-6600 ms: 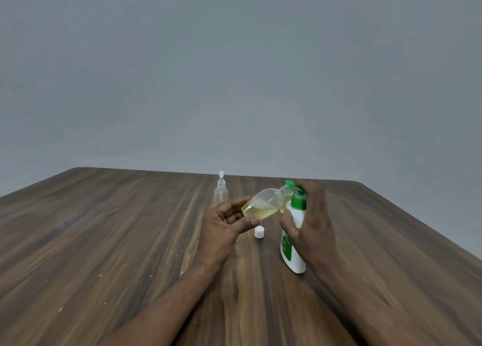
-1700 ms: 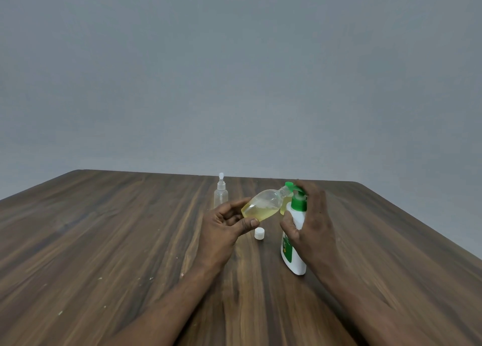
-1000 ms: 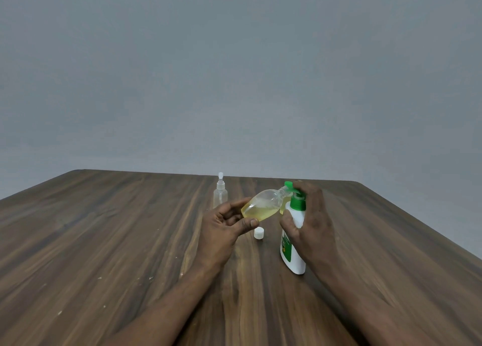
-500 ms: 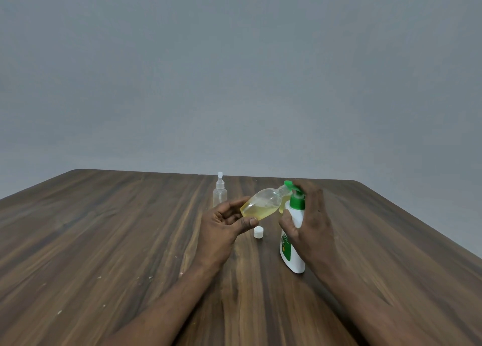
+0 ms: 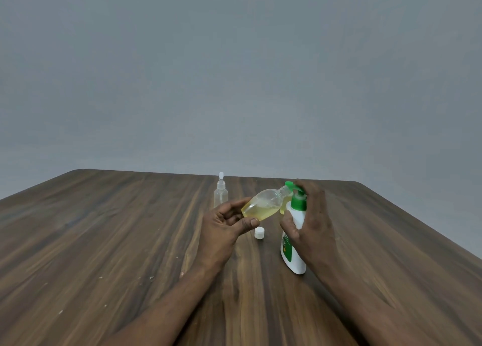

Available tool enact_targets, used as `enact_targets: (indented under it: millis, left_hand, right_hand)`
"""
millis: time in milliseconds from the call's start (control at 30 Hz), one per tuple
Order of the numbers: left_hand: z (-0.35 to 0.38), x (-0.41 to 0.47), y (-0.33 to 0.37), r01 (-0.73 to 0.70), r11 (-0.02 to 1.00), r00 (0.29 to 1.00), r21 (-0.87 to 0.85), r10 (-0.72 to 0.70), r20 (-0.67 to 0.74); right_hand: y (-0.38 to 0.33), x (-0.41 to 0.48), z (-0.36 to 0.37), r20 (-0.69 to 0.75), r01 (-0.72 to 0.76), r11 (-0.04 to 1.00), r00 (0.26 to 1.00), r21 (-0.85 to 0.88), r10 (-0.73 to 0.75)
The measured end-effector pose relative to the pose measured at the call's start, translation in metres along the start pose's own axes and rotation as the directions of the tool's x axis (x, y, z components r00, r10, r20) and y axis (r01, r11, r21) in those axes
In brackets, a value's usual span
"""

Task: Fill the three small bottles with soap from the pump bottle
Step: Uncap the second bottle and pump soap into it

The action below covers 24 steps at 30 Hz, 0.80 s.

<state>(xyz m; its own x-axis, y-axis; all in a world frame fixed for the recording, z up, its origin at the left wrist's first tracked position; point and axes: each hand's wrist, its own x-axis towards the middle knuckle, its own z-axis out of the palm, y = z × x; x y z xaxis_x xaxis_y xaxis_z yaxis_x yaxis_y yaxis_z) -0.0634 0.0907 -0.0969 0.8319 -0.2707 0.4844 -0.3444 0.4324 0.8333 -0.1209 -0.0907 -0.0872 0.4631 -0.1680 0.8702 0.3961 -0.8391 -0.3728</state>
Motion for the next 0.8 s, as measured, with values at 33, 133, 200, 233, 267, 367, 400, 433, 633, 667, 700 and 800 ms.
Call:
enact_targets:
  millis: [33, 133, 200, 233, 267, 367, 400, 433, 633, 667, 700, 800]
  left_hand:
    - [0.0002, -0.0002, 0.0002, 0.0, 1.0, 1.0, 0.001, 0.0, 0.001]
    - [0.0004, -0.0006, 0.0, -0.001, 1.0, 1.0, 0.006, 0.001, -0.002]
    - [0.0001, -0.0011, 0.0001, -0.004, 1.0, 1.0, 0.014, 0.004, -0.002]
    - [-0.0001, -0.0013, 0.0001, -0.005, 1.0, 1.0, 0.017, 0.005, -0.001]
    - [0.0, -0.0013, 0.0005, -0.005, 1.0, 1.0, 0.018, 0.005, 0.0]
    - [0.0006, -0.0009, 0.0015, -0.001, 1.0, 1.0, 0.01, 0.001, 0.002]
    - [0.0007, -0.0007, 0.0016, -0.002, 1.0, 1.0, 0.012, 0.001, 0.002]
    - [0.0005, -0.0007, 0.0017, -0.003, 1.0, 1.0, 0.014, 0.003, 0.003]
    - [-0.0001, -0.0006, 0.001, 0.0, 1.0, 1.0, 0.01, 0.0, 0.001]
    - [0.0001, -0.0007, 0.0009, -0.003, 1.0, 1.0, 0.013, 0.003, 0.001]
    - [0.0004, -0.0009, 0.0009, -0.006, 1.0, 1.0, 0.015, 0.006, 0.001]
    - [0.0005, -0.0006, 0.0003, -0.003, 1.0, 1.0, 0.015, 0.003, 0.0]
  right_hand:
    - [-0.0003, -0.0001, -0.0005, 0.003, -0.004, 1.0, 1.0, 0.008, 0.004]
    - [0.0008, 0.0002, -0.0006, 0.012, -0.006, 1.0, 1.0, 0.004, 0.006]
    - [0.0009, 0.0005, 0.0, 0.011, -0.007, 1.0, 1.0, -0.004, 0.007]
    - [0.0006, 0.0008, 0.0002, 0.009, -0.007, 1.0, 1.0, -0.004, 0.007]
    - [0.0006, 0.0008, 0.0004, 0.008, -0.006, 1.0, 1.0, -0.002, 0.006]
    - [0.0005, -0.0002, 0.0, 0.004, -0.011, 1.0, 1.0, 0.004, 0.011]
    - [0.0008, -0.0003, 0.0002, 0.001, -0.011, 1.0, 1.0, -0.001, 0.011]
    - [0.0011, -0.0007, 0.0002, -0.001, -0.01, 1.0, 1.0, -0.01, 0.01]
    - [0.0009, -0.0005, 0.0006, -0.005, -0.007, 1.0, 1.0, -0.006, 0.007]
    - [0.001, -0.0007, 0.0003, -0.001, -0.009, 1.0, 1.0, 0.0, 0.009]
    - [0.0013, -0.0007, 0.0001, 0.001, -0.008, 1.0, 1.0, 0.001, 0.008]
    - [0.0027, -0.0006, 0.0002, 0.006, -0.01, 1.0, 1.0, 0.007, 0.01]
